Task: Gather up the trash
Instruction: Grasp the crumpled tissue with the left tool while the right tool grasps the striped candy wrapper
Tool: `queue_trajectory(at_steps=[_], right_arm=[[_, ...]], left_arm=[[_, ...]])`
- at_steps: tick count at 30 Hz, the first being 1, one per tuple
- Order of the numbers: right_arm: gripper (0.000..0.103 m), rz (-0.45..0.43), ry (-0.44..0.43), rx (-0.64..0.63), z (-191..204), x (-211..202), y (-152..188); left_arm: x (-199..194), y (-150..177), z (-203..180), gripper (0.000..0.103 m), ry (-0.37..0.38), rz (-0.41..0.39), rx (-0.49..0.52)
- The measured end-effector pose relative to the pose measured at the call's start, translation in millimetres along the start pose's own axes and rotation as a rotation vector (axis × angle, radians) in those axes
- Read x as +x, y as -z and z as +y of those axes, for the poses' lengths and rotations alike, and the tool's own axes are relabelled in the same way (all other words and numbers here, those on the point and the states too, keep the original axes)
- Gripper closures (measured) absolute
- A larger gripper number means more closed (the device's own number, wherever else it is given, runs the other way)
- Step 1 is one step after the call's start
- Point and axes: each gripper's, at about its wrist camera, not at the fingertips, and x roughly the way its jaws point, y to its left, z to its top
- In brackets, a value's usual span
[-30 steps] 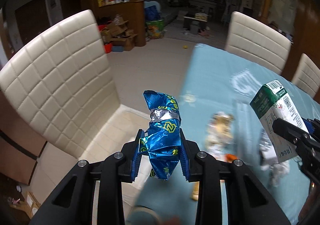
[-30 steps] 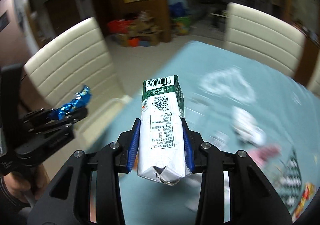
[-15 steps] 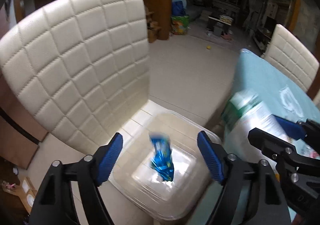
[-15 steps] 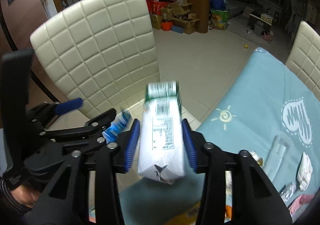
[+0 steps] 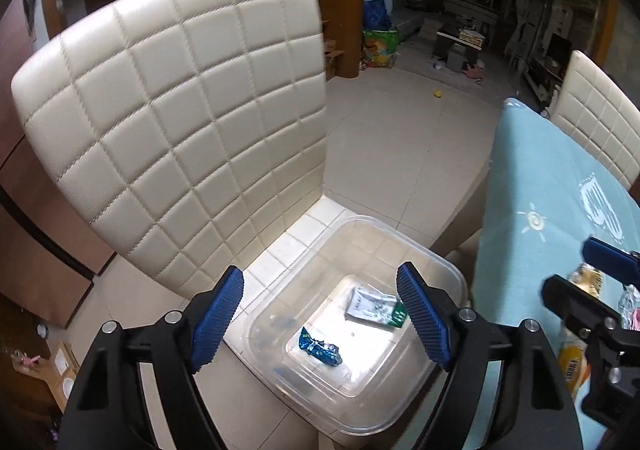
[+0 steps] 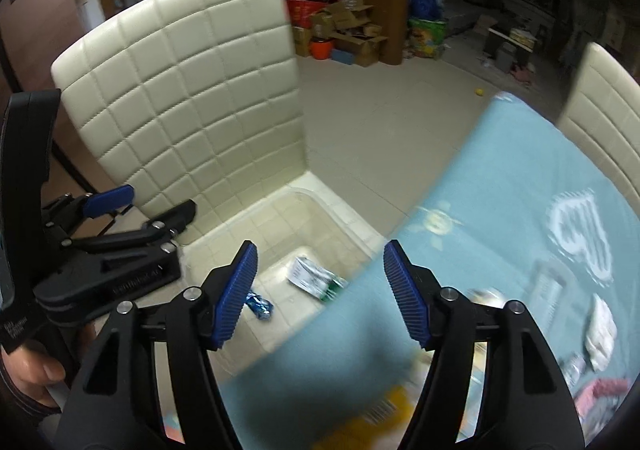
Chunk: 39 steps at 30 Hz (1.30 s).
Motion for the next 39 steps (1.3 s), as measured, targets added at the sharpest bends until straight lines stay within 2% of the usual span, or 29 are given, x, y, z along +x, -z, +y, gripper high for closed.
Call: queue_trajectory(at_steps=[2, 5, 8, 10, 16, 21, 23, 26, 31, 33, 34, 35, 36, 37, 39], right_arm=[[0.024, -0.008, 0.035, 0.031, -16.8, -12.6, 8.8], [0.021, -0.037, 0.124, 0.105, -53.6, -44.6, 34.0], [0.020, -0.053, 0.233, 0.192, -96.9, -84.6, 74.4], [0.020, -0.048, 0.276, 0.249, -119.3, -103.7, 96.3], [0.019, -0.023, 0.456, 0.454, -200.1, -170.6, 193.1], [0.019, 0.040, 0.616, 0.584, -265.3, -213.1, 272.5], [0.017, 0.064, 0.628, 0.634, -285.7, -220.3, 293.1], [0.017, 0.126, 0.594, 0.662, -311.9, -216.8, 320.4], [0.017, 0.177, 0.568, 0.672, -327.2, -201.2, 337.8], [0.022, 0.197, 0.550, 0.680, -329.0, -193.0, 344.9], [0.034, 0.173, 0.528, 0.691, -328.9, -193.1, 348.0], [0.051, 0.149, 0.501, 0.699, -327.8, -194.4, 349.9], [0.058, 0.136, 0.488, 0.703, -326.5, -194.1, 348.6], [0.080, 0.132, 0.502, 0.701, -324.6, -194.3, 346.5], [0.082, 0.100, 0.449, 0.726, -325.4, -194.3, 342.4]], left_arm=[[-6.0, 0.6, -14.5, 0.026, 0.028, -0.001, 0.007], [-19.3, 3.9, -47.9, 0.026, 0.089, 0.001, 0.048], [-38.0, 12.9, -95.2, 0.026, 0.143, -0.004, 0.135], [-51.0, 21.4, -126.7, 0.026, 0.193, -0.002, 0.195], [-99.1, 67.7, -232.0, 0.026, 0.309, -0.001, 0.385], [-132.8, 104.5, -298.0, 0.026, 0.356, 0.008, 0.477], [-141.6, 116.9, -316.5, 0.026, 0.359, 0.010, 0.491], [-147.1, 129.8, -333.6, 0.026, 0.356, 0.033, 0.504], [-140.8, 140.4, -336.7, 0.026, 0.316, 0.048, 0.494], [-130.8, 142.2, -335.2, 0.026, 0.300, 0.066, 0.471], [-124.3, 141.1, -332.5, 0.026, 0.293, 0.079, 0.457], [-120.2, 141.6, -331.1, 0.026, 0.289, 0.087, 0.450], [-115.0, 140.3, -329.4, 0.026, 0.285, 0.098, 0.442], [-107.9, 138.6, -328.0, 0.026, 0.284, 0.115, 0.434], [-97.8, 137.4, -329.7, 0.026, 0.302, 0.146, 0.421]])
